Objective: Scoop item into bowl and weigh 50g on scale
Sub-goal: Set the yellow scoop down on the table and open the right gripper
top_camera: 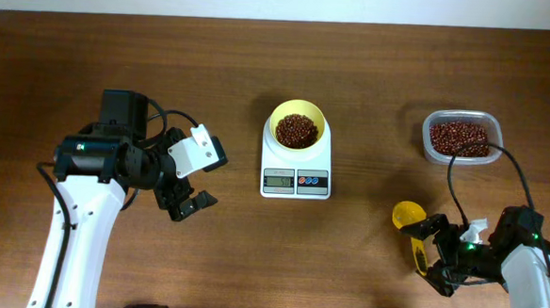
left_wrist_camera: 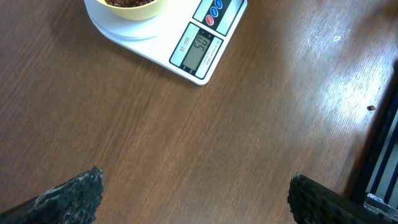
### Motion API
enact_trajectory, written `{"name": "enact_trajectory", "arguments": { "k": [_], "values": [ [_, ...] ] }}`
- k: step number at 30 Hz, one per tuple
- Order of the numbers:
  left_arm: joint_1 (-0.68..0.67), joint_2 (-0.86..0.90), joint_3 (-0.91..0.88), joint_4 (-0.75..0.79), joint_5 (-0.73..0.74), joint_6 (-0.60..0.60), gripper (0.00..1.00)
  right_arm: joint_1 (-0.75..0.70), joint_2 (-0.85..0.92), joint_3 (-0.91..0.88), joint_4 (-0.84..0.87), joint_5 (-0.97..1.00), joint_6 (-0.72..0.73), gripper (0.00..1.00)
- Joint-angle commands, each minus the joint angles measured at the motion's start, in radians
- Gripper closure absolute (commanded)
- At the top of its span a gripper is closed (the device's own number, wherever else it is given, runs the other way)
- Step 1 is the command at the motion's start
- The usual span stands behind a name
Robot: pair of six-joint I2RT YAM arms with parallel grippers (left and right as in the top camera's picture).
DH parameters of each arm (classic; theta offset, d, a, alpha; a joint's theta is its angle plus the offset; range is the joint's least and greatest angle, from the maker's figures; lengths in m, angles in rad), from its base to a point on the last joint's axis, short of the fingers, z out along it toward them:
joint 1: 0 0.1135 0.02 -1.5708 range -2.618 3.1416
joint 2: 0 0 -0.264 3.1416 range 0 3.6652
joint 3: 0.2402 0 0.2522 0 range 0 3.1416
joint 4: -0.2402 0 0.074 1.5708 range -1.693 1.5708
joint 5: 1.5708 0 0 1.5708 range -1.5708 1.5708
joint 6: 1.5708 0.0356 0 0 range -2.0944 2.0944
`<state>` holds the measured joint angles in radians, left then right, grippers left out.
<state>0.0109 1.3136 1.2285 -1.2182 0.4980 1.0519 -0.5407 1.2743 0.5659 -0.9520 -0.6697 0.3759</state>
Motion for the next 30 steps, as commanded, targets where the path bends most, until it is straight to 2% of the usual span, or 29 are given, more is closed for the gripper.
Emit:
{"name": "enact_trajectory", "arguments": {
  "k": [1, 3, 5, 8, 10, 12, 14, 18, 24, 30],
  "values": [
    [0.005, -0.004, 0.0, -0.002, 0.018, 0.009, 0.01, -0.003, -0.01, -0.001, -0.034, -0.177, 0.03, 0.01],
    [0.005, -0.004, 0.0, -0.002, 0.018, 0.009, 0.01, -0.003, -0.01, -0.001, -0.1, -0.381, 0.03, 0.01],
    [0.005, -0.004, 0.0, -0.002, 0.018, 0.009, 0.01, -0.003, -0.01, -0.001, -0.111, -0.484, 0.03, 0.01],
    [0.005, -0.004, 0.0, -0.002, 0.018, 0.009, 0.01, -0.003, -0.01, -0.001, -0.106, -0.509, 0.03, 0.01],
    [0.005, -0.004, 0.0, -0.002, 0.018, 0.009, 0.01, -0.003, -0.01, -0.001, -0.011, -0.501, -0.003, 0.01],
    [0.005, -0.004, 0.0, -0.002, 0.018, 0.009, 0.01, -0.003, -0.01, -0.001, 0.208, -0.493, -0.288, 0.01],
    [0.005, -0.004, 0.0, -0.002, 0.018, 0.009, 0.01, -0.003, -0.01, -0.001, 0.243, -0.493, -0.464, 0.01],
    [0.005, -0.004, 0.0, -0.002, 0.018, 0.009, 0.01, 0.006, -0.005, -0.001, 0.323, -0.493, -0.663, 0.01],
    [0.005, -0.004, 0.0, -0.002, 0.018, 0.009, 0.01, 0.191, -0.042, -0.001, 0.583, -0.431, -0.668, 0.01],
    [0.005, -0.004, 0.0, -0.002, 0.018, 0.009, 0.01, 0.241, -0.193, -0.001, 0.595, -0.327, -0.649, 0.01]
  ]
}}
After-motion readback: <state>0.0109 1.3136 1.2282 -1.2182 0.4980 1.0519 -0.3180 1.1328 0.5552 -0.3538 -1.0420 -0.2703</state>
